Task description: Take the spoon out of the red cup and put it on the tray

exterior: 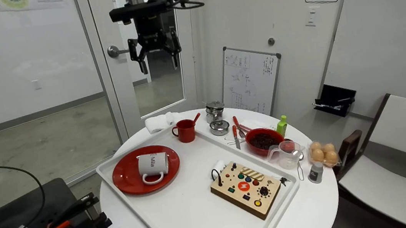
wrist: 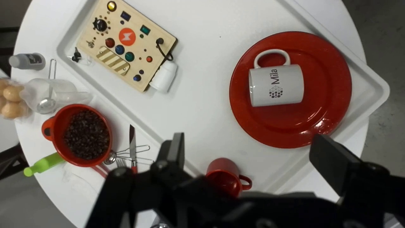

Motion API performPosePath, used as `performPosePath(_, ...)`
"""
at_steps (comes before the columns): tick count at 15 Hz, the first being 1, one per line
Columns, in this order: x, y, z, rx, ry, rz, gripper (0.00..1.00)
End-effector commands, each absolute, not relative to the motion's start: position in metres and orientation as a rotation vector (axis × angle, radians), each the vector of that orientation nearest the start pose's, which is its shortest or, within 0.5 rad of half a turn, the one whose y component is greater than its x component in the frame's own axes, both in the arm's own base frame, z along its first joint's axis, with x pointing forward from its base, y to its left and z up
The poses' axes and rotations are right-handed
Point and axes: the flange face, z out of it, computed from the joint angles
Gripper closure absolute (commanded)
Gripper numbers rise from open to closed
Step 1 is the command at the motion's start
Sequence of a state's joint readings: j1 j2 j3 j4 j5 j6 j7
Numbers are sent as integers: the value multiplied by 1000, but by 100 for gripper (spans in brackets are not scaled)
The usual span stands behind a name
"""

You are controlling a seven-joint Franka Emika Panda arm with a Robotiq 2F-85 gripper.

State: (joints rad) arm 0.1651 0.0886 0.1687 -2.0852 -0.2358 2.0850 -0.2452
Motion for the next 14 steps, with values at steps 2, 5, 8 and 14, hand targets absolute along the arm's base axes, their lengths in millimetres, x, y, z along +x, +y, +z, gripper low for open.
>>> performPosePath(2, 586, 195, 346, -3053, -1294, 89, 0)
performPosePath(5, 617, 207, 321, -2994, -1322, 60, 0)
performPosePath(8, 645, 215, 291, -2934, -1379, 102, 0)
performPosePath(14, 674, 228, 243, -2749, -1345, 212, 0)
